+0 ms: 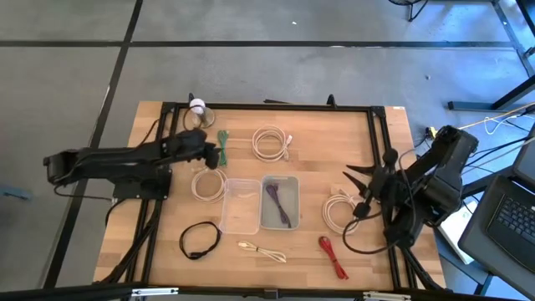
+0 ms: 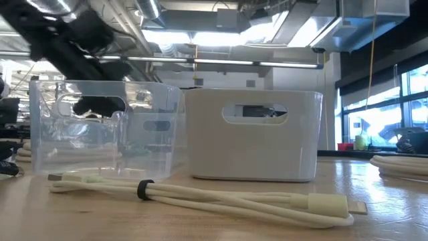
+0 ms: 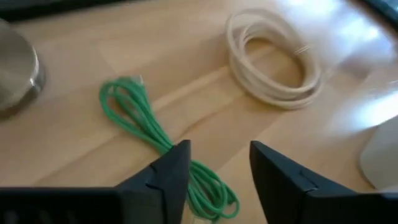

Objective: Pick & Place USB Port
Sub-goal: Put the green charger cable into the gray bin

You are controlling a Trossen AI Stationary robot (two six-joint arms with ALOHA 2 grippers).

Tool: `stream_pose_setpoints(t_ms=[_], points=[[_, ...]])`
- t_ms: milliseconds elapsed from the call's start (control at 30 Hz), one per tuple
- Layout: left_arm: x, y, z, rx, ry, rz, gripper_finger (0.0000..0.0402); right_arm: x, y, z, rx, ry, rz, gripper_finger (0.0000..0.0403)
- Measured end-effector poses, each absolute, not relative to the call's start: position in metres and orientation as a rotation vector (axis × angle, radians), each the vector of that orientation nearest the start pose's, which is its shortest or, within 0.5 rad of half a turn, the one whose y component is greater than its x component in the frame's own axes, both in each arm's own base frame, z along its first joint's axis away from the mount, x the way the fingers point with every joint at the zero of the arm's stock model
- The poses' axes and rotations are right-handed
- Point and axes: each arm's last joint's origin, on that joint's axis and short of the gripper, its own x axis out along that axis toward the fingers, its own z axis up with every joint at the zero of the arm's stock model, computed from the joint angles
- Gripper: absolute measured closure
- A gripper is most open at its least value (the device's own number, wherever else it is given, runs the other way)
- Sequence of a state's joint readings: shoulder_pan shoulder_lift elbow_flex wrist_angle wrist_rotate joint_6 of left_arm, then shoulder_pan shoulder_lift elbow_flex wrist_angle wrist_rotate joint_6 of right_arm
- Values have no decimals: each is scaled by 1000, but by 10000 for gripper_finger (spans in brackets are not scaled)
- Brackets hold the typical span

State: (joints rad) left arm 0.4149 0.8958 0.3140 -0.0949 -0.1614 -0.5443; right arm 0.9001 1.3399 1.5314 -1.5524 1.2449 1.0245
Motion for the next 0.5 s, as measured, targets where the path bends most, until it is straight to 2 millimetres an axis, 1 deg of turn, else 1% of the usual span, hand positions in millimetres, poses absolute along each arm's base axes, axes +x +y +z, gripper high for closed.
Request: stream_pose_setpoints(t_ms=[100, 200, 367, 500], points=[[164, 83, 160, -640, 607, 729, 212, 149, 143, 390, -189, 410, -537, 294], [174, 93, 154, -664, 678, 770, 201, 148, 144, 389, -177, 435, -527, 289], [185, 105, 148, -709, 732, 827, 202, 148, 144, 388, -146, 485, -505, 288], [190, 109, 144, -739, 780, 849, 203, 148, 145, 387, -130, 521, -489, 288]])
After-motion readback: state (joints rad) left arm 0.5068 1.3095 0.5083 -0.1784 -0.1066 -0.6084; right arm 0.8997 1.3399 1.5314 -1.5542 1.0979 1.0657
